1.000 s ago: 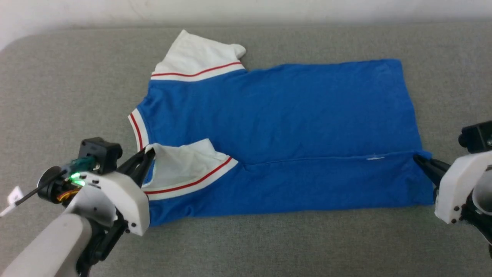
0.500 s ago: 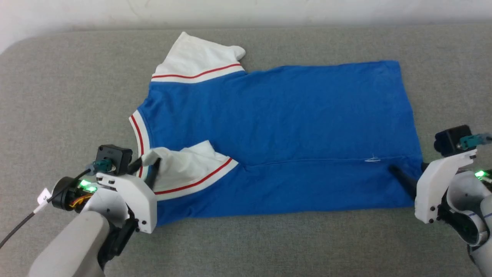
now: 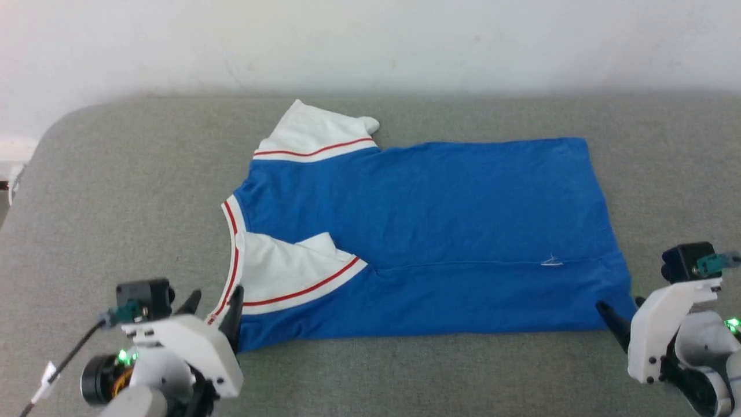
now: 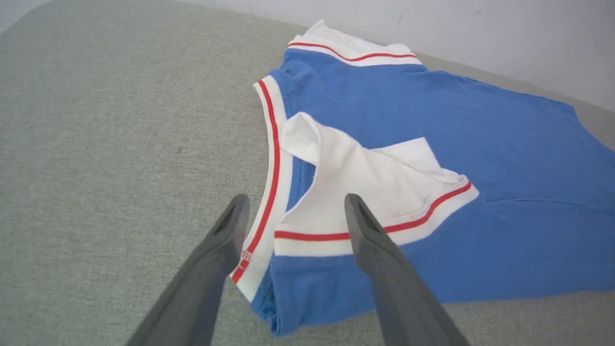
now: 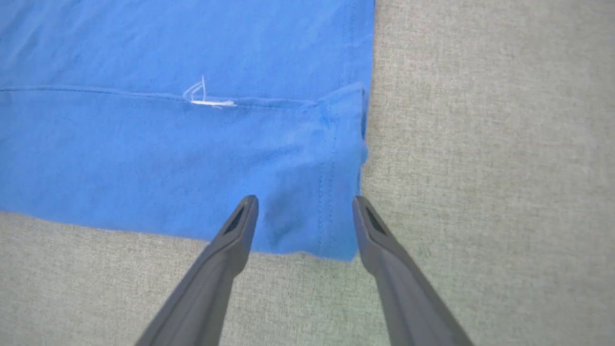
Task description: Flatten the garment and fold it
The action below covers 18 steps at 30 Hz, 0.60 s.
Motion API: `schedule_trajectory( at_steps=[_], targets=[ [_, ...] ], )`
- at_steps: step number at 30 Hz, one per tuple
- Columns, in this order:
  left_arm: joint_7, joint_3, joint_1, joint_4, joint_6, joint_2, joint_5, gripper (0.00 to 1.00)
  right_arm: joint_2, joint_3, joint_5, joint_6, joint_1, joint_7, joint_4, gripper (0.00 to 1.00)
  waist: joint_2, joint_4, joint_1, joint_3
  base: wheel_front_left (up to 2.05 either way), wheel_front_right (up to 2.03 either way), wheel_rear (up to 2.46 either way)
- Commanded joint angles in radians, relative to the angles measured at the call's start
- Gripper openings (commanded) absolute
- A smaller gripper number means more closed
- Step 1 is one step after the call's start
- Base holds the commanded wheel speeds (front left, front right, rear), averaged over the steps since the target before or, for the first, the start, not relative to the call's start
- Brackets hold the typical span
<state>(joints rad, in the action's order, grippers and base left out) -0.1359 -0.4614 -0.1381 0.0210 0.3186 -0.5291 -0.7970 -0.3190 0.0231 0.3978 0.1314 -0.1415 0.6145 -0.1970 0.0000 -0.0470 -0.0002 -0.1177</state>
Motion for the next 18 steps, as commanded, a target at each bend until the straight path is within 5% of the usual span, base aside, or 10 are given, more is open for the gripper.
schedule_trajectory(
  at_steps=[1, 12, 18],
  targets=[
    [-0.009, 0.0, 0.024, -0.019, 0.016, -0.004, -0.001, 1.0, 0.02, -0.02, -0.021, -0.001, 0.019, 0.013, 0.022, 1.0, 0.0, -0.004, 0.0002, 0.01, 0.0, 0.0, 0.0],
    [-0.133, -0.033, 0.104, -0.091, 0.11, -0.07, 0.014, 1.0, 0.179, -0.151, -0.118, -0.001, 0.13, 0.094, 0.21, 1.0, 0.0, 0.005, 0.0002, -0.018, 0.0, 0.0, 0.0],
    [-0.128, -0.036, 0.082, -0.031, 0.107, -0.042, 0.005, 1.0, 0.2, -0.167, -0.135, -0.001, 0.132, 0.112, 0.26, 1.0, 0.0, 0.025, 0.0002, -0.061, 0.0, 0.0, 0.0]
  ],
)
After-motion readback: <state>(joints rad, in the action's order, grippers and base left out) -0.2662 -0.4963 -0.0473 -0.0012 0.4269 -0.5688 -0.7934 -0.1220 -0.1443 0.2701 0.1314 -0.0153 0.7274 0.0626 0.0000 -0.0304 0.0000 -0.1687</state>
